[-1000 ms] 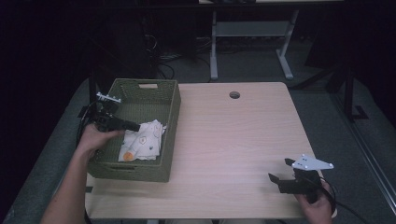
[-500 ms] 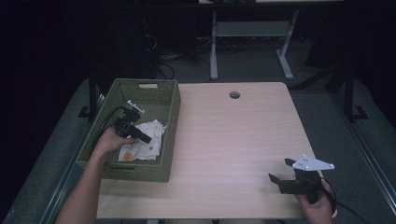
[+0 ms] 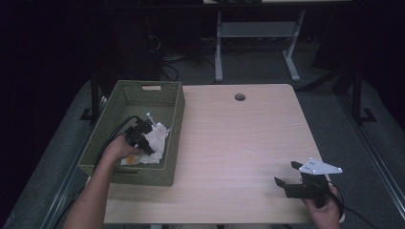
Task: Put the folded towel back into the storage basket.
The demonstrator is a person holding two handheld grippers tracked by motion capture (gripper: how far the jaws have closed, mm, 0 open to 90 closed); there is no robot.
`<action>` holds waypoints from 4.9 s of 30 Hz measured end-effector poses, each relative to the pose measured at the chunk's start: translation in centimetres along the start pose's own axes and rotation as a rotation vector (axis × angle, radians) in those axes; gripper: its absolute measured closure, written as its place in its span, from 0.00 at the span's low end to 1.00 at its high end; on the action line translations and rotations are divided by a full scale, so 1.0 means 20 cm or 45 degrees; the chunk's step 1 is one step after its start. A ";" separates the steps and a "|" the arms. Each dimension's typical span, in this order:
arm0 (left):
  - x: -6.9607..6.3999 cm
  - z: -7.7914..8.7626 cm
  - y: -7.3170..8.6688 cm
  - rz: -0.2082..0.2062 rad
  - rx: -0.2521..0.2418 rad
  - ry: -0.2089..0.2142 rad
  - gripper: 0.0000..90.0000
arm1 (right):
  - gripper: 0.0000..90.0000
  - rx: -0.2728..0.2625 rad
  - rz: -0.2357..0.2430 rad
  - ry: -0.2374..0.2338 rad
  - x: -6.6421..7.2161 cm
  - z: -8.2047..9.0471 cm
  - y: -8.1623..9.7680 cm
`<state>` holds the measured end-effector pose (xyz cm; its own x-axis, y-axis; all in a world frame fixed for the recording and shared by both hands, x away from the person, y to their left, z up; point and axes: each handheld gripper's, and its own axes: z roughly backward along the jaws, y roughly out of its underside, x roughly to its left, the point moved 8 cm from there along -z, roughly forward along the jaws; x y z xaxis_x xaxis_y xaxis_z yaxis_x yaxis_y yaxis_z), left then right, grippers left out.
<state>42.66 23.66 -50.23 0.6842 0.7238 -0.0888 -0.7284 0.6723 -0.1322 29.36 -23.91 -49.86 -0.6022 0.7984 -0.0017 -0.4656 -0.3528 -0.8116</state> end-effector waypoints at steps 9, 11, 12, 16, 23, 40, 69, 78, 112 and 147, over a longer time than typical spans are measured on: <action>-0.01 0.02 0.04 -0.029 0.030 0.020 1.00 | 0.15 -0.012 0.004 -0.001 0.00 0.01 0.00; -0.02 0.03 0.06 -0.050 0.049 0.036 1.00 | 0.15 -0.012 0.003 -0.001 0.00 0.02 0.00; -0.02 0.05 0.07 -0.046 0.037 0.044 1.00 | 0.15 -0.012 0.001 -0.001 0.00 0.02 0.00; 0.01 0.11 0.06 -0.021 -0.026 0.027 0.90 | 0.15 -0.011 0.004 -0.002 0.00 0.01 0.00; 0.12 0.13 0.04 0.112 -0.095 -0.099 1.00 | 0.15 -0.010 0.007 0.000 0.00 0.01 0.00; 0.17 0.10 0.04 0.157 -0.107 -0.099 0.98 | 0.15 -0.002 0.006 -0.003 0.00 0.00 0.00; -0.04 0.37 0.06 0.165 -0.465 0.060 0.67 | 0.15 0.012 0.009 -0.017 0.03 -0.01 0.00; -0.05 0.39 0.09 0.205 -0.590 0.135 0.58 | 0.15 0.014 0.001 -0.012 0.03 0.00 0.01; -0.21 0.54 0.06 0.132 -0.773 0.197 0.51 | 0.15 0.004 -0.020 0.025 0.01 0.01 0.01; -0.45 0.62 -0.10 -0.004 -0.857 0.276 0.48 | 0.15 0.000 -0.032 0.034 -0.01 0.02 0.01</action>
<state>37.54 17.65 -36.89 0.7287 0.6281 -0.2729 -0.5941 0.3816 -0.7081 29.21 -24.34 -49.75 -0.5729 0.8196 0.0035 -0.4805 -0.3325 -0.8115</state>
